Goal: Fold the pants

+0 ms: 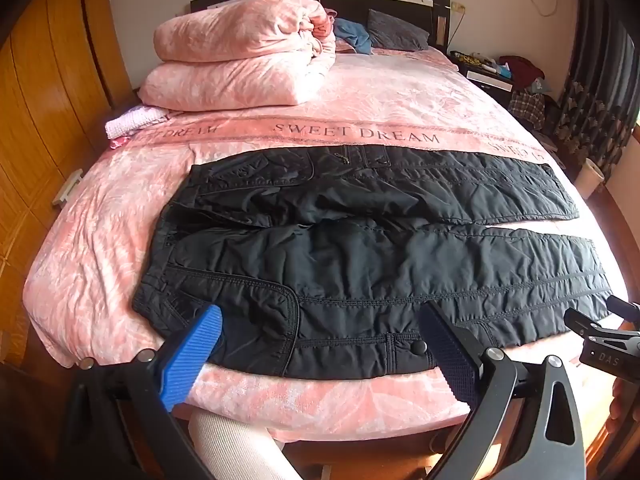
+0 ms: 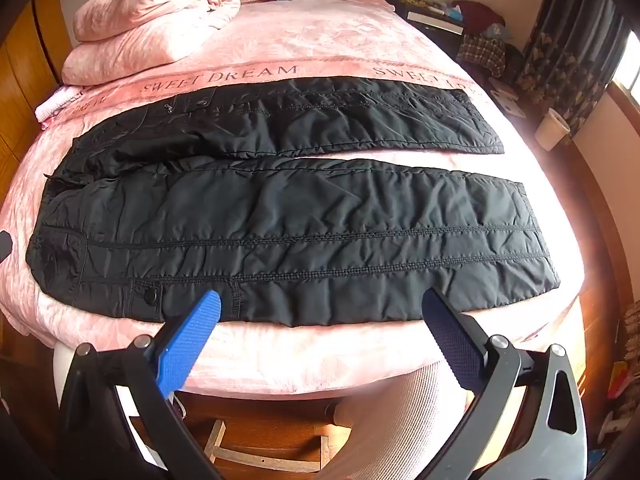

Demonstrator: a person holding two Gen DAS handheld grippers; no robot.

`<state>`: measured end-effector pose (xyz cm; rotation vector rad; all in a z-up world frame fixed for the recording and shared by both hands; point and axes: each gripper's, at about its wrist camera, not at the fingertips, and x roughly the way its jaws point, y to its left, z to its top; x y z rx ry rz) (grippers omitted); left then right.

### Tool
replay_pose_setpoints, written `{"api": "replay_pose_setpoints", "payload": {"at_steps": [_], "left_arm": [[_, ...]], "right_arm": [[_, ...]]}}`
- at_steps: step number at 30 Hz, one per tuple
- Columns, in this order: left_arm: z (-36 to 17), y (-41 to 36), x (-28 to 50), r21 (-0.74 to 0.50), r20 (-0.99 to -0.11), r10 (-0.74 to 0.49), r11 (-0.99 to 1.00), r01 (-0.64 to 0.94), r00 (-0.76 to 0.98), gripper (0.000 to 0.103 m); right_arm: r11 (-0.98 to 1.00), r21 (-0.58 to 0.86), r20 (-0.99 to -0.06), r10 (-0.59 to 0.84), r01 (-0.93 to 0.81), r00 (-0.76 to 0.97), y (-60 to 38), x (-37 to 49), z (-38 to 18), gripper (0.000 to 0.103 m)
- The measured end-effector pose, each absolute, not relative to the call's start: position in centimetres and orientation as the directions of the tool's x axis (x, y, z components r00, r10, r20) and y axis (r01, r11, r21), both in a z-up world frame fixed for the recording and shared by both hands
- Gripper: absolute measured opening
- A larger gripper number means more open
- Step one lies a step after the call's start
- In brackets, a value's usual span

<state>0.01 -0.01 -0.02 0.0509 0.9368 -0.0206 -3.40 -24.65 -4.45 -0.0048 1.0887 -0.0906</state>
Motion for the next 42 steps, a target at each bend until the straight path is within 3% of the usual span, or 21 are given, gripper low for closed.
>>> {"api": "replay_pose_setpoints", "payload": {"at_steps": [42], "left_arm": [[0.1,-0.5,0.4,0.052,-0.802,0.015,0.998,0.044,0.597,0.099]], "right_arm": [[0.993,-0.048,-0.887,-0.091,0.107,0.453,-25.8,-2.7,-4.8,0.101]]}}
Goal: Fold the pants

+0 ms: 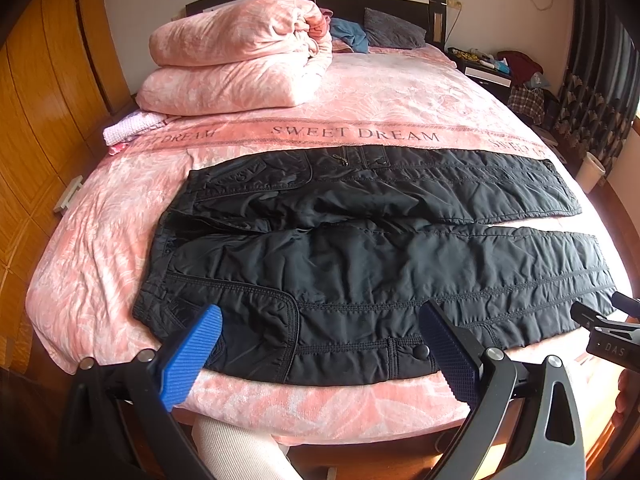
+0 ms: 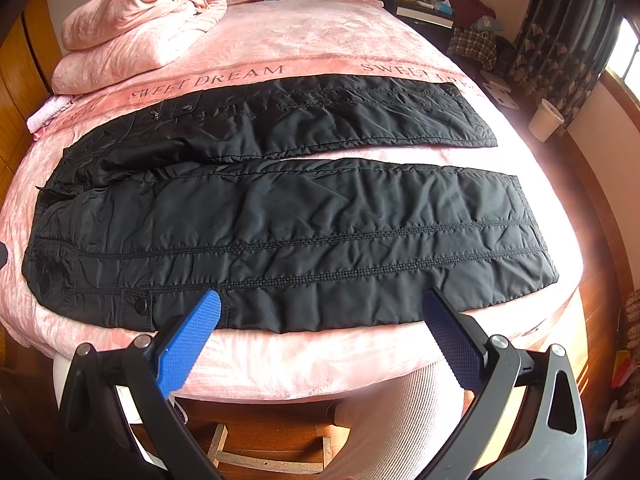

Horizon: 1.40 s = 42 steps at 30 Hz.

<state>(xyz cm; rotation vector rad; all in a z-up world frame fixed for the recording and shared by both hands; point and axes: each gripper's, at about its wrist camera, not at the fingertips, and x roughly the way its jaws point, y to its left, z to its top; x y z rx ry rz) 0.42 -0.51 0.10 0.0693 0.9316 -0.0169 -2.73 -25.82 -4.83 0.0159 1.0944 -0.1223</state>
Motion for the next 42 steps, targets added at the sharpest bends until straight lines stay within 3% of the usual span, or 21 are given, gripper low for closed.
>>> {"api": "replay_pose_setpoints", "payload": {"at_steps": [42], "left_arm": [[-1.8,-0.9,1.2,0.059,-0.815,0.018,0.997,0.052,0.579,0.099]], "right_arm": [[0.993,-0.041,-0.899,-0.084,0.108,0.43,-26.3,-2.1,-6.0,0.101]]}}
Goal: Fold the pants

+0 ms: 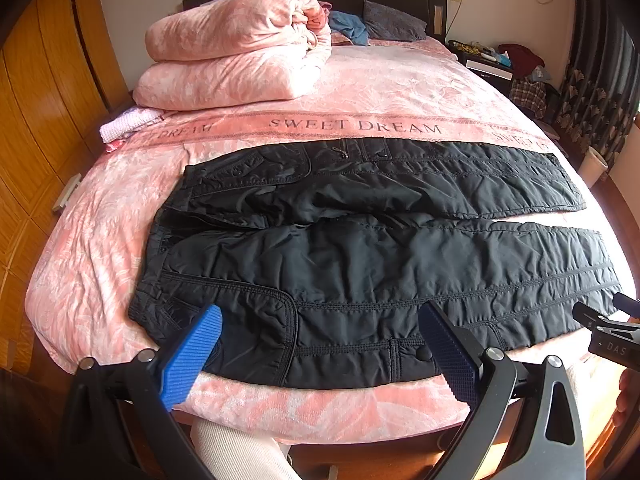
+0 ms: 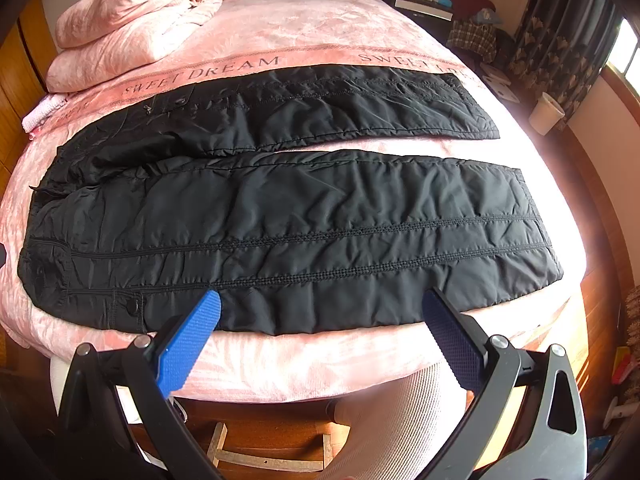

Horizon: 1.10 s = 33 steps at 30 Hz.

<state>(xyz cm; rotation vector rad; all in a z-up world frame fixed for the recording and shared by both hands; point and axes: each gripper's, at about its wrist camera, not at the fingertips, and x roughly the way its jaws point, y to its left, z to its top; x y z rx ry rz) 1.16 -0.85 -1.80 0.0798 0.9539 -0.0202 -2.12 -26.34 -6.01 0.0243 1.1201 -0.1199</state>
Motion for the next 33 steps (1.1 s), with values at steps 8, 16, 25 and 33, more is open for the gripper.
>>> {"api": "replay_pose_setpoints", "payload": {"at_steps": [8,16,25,33], "left_arm": [[-2.6,-1.0,2.0,0.065,-0.833,0.022,0.996,0.058,0.553,0.099],[-4.3,-1.1,5.8,-0.038,-0.883,-0.103,0.988,0.15,0.457,0.099],[-5.9,-3.6,22.7,0.03,-0.915,-0.076,0.967,0.254,0.396,0.099],[-10.5,-6.2,37.5,-0.056,-0.951,-0.156,0.936,0.348,0.265,0.099]], "right_arm": [[0.993,-0.038,-0.908,-0.082,0.113,0.411,-26.7,-1.5,-6.8,0.101],[1.0,0.015,-0.887,0.013,0.001,0.462,-28.2,1.7,-7.3,0.101],[0.947,0.219,-0.862,0.301,-0.237,0.408,-33.9,19.0,-8.7,0.101],[0.862,0.285,-0.874,0.413,-0.42,0.254,-34.0,35.0,-11.5,0.101]]}}
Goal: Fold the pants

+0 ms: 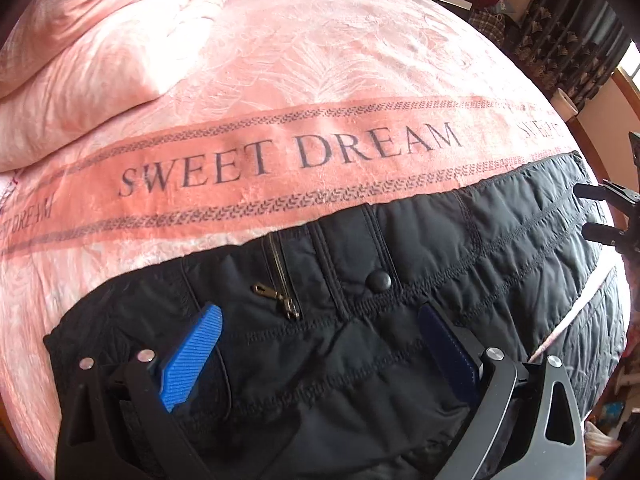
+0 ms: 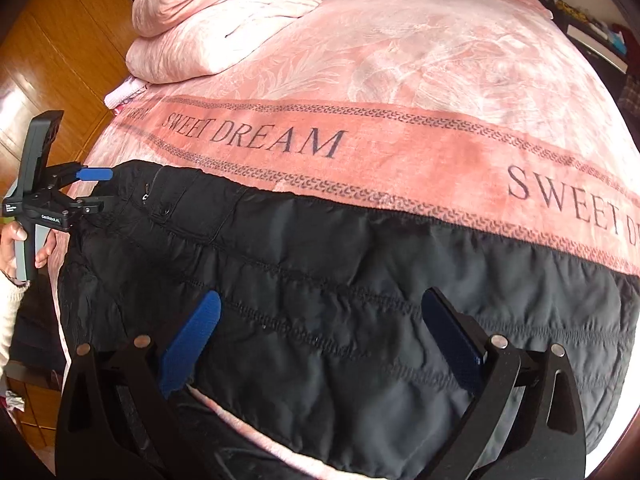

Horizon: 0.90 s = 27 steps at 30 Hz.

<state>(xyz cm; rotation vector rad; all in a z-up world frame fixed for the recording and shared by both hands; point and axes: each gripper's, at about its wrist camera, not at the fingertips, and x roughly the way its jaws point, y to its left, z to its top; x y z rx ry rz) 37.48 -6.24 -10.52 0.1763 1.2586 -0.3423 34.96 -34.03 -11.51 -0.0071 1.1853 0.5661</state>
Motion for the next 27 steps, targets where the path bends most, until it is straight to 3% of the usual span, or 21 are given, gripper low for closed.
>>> {"api": "replay_pose_setpoints", "payload": {"at_steps": [9,17,19,21,22,24,26,27], "left_arm": [[-14.5,-8.4,43.0,-0.123,-0.958,-0.249,0.806,0.58,0.143,0.099],[-16.6,-9.6,44.8,-0.123,-0.961,-0.254,0.748,0.652,0.11,0.099],[-16.6,-10.0,44.9,-0.142,-0.959,-0.268,0.73,0.668,0.089,0.099],[-16.4,-10.3,44.8,-0.142,-0.957,-0.275,0.715,0.685,0.088,0.099],[-16.3,-10.4,44.9,-0.148,-0.956,-0.281,0.709,0.69,0.083,0.099],[-16.3,-10.6,45.2,-0.18,-0.95,-0.305,0.698,0.693,0.061,0.099],[-16.4,-10.9,45.7,-0.195,-0.949,-0.313,0.692,0.695,0.045,0.099],[-16.6,-11.1,45.9,-0.196,-0.95,-0.311,0.689,0.698,0.04,0.099]], "right_arm": [[0.721,0.307,-0.901,0.43,-0.622,0.053,-31.4,41.3,-15.0,0.101],[0.642,0.221,-0.95,0.312,-0.734,-0.013,-29.7,41.9,-17.8,0.1],[0.632,0.187,-0.957,0.29,-0.752,0.005,-30.0,41.2,-17.5,0.093],[0.612,0.175,-0.955,0.295,-0.771,0.017,-30.2,40.5,-17.0,0.069],[0.614,0.165,-0.957,0.288,-0.772,0.024,-30.4,40.1,-16.8,0.064],[0.619,0.16,-0.957,0.287,-0.769,0.031,-31.3,39.5,-16.4,0.036],[0.614,0.162,-0.954,0.298,-0.773,0.037,-32.1,38.8,-15.8,0.017],[0.61,0.16,-0.951,0.307,-0.776,0.046,-32.4,38.3,-15.5,0.013]]}}
